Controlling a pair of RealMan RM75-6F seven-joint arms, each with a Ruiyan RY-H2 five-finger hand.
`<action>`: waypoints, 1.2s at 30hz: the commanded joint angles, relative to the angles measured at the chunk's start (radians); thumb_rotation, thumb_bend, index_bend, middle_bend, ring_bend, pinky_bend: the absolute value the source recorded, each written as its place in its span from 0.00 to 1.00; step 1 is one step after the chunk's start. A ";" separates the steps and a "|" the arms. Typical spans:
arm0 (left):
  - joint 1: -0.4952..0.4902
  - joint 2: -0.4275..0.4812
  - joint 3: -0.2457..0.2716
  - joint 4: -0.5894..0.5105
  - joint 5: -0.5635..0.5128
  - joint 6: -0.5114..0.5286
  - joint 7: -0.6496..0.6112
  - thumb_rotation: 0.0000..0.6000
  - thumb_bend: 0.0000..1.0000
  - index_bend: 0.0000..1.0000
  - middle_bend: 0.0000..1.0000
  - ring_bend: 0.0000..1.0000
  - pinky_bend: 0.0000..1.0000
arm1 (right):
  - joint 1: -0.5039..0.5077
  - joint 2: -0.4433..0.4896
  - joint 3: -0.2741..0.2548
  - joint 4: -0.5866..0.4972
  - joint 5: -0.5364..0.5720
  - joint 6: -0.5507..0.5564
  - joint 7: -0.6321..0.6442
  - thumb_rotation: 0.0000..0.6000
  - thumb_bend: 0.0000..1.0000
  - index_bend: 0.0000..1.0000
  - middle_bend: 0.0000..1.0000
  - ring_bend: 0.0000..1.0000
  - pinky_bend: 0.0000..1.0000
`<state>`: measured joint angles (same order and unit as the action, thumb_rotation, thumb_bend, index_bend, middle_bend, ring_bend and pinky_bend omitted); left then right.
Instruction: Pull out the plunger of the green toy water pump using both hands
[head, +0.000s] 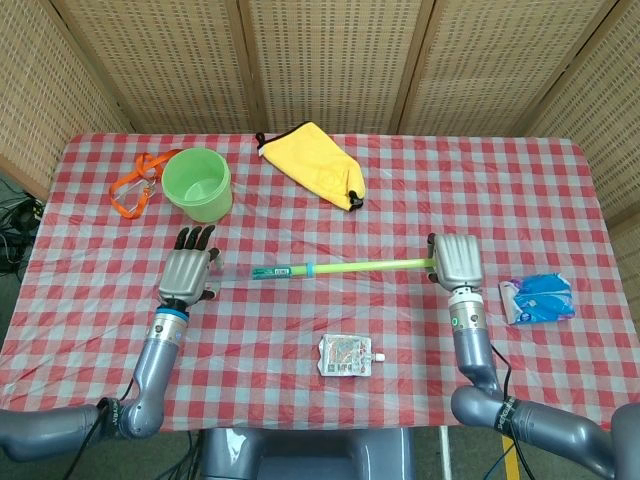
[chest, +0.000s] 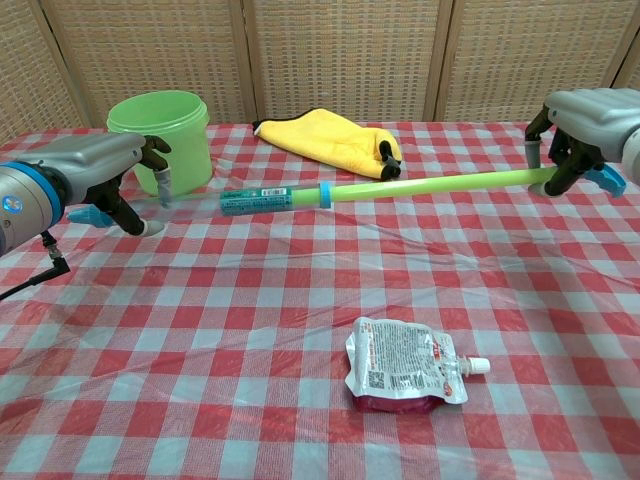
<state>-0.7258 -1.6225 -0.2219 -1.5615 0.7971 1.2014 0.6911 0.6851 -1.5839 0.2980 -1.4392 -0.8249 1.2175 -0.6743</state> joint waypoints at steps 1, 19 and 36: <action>-0.003 -0.003 -0.001 0.002 -0.004 -0.001 0.003 1.00 0.48 0.67 0.00 0.00 0.00 | -0.003 0.004 0.000 0.004 0.008 -0.002 0.000 1.00 0.51 0.81 1.00 0.98 0.69; -0.028 -0.032 0.007 0.008 -0.023 -0.018 0.046 1.00 0.29 0.06 0.00 0.00 0.00 | -0.023 0.040 -0.022 -0.005 0.059 -0.032 -0.019 1.00 0.32 0.42 0.60 0.60 0.48; -0.014 0.005 0.031 -0.055 0.002 0.022 0.063 1.00 0.18 0.00 0.00 0.00 0.00 | -0.048 0.068 -0.044 -0.037 0.078 -0.024 -0.001 1.00 0.27 0.13 0.00 0.00 0.06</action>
<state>-0.7474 -1.6272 -0.1934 -1.6041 0.7888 1.2133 0.7617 0.6422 -1.5220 0.2576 -1.4652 -0.7305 1.1856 -0.6877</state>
